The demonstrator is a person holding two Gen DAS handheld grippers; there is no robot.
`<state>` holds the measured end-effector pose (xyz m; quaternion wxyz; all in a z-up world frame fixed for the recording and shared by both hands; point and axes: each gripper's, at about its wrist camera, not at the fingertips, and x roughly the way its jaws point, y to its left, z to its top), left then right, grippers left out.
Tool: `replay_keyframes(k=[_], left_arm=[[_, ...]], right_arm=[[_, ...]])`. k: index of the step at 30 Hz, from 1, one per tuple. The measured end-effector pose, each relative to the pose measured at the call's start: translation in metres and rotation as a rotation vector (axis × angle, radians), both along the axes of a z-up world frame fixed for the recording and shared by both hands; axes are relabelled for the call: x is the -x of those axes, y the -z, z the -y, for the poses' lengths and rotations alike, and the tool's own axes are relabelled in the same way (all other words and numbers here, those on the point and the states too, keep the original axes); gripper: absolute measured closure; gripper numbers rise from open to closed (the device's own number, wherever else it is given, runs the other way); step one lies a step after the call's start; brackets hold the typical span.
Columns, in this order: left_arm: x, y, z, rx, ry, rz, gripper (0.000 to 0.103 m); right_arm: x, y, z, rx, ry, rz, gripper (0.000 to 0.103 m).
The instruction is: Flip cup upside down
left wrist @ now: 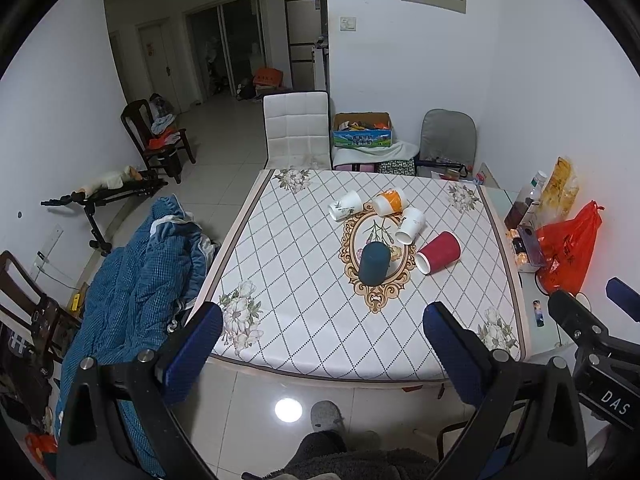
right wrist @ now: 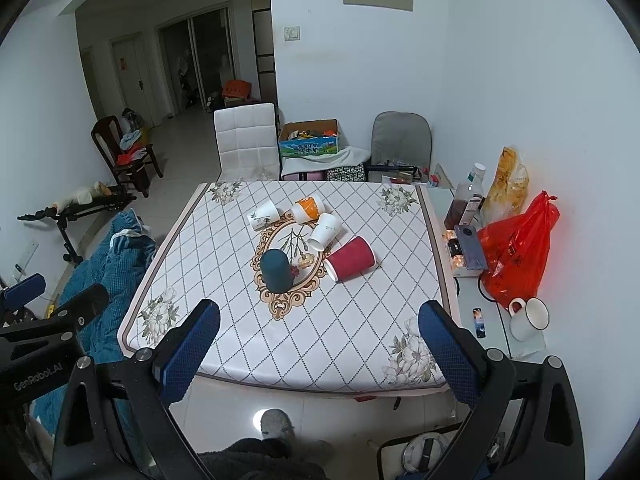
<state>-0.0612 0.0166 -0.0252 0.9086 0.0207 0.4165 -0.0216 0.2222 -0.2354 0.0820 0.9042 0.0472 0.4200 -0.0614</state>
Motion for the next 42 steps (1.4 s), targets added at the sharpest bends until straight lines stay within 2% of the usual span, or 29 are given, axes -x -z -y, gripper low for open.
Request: replay_keyframes(k=[42], left_arm=[[0.012,-0.001,-0.006,-0.01,-0.014,0.006,0.0]], right_arm=[[0.006,0.003,0.003,-0.022,-0.001,-0.011,0.002]])
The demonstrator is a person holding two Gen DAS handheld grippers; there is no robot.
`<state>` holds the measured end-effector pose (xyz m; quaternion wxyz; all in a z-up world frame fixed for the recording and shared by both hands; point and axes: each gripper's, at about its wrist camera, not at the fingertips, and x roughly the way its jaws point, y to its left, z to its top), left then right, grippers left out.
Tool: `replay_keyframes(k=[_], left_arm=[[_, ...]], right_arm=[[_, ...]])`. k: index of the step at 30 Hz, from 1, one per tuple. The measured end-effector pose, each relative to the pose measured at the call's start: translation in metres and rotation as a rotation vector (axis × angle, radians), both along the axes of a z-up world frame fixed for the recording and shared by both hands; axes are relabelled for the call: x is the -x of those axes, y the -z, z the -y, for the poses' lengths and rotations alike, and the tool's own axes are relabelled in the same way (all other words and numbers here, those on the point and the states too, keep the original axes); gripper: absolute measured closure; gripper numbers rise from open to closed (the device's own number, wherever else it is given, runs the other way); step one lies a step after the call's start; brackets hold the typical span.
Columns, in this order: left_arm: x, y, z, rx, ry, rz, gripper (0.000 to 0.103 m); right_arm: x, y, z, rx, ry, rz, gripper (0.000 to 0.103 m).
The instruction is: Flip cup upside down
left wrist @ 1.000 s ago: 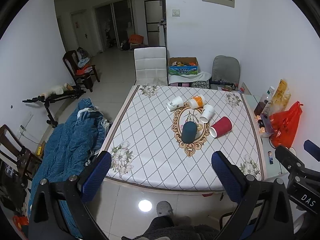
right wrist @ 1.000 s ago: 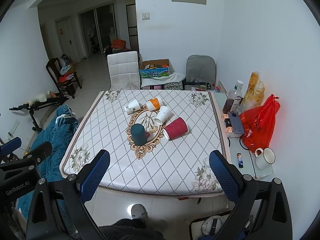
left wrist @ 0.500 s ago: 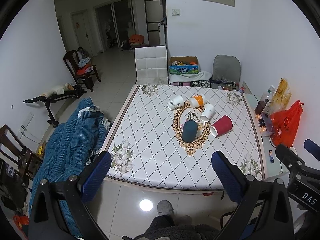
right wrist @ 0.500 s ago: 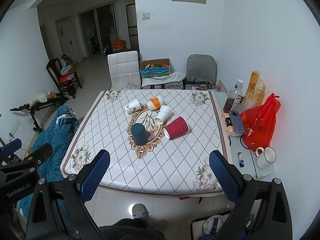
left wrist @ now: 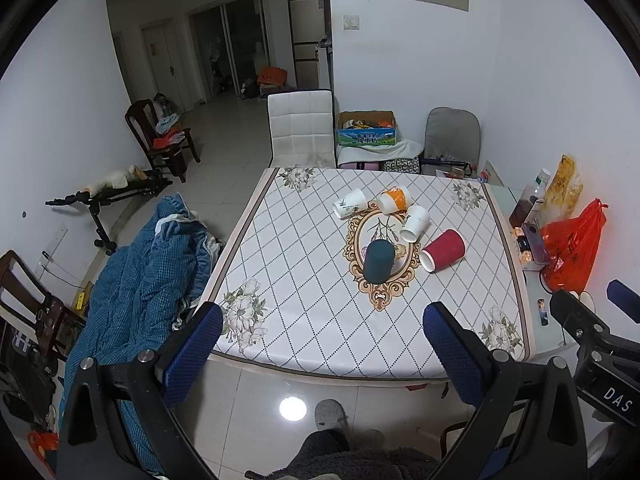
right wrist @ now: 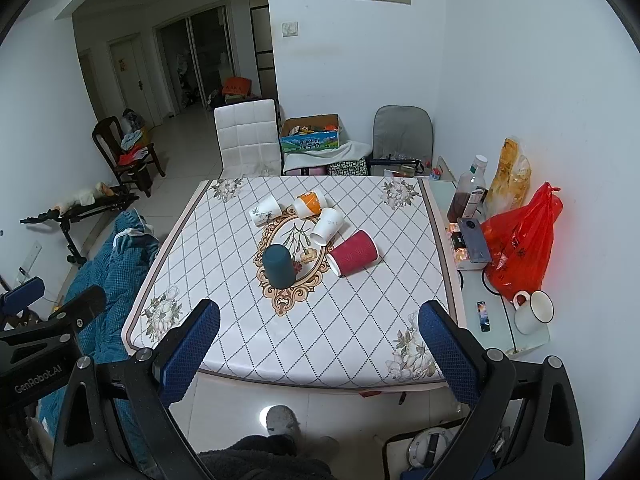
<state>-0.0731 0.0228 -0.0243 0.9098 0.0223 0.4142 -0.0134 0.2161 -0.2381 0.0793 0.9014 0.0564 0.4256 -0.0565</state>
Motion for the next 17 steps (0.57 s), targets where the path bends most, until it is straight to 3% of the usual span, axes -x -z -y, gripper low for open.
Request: replay_keyframes(k=[17], left_arm=[[0.0043,0.0057,-0.0009,0.001,0.006,-0.002,0.0]], right_arm=[[-0.0027,0.0027,0.0007,0.001,0.0,-0.003,0.002]])
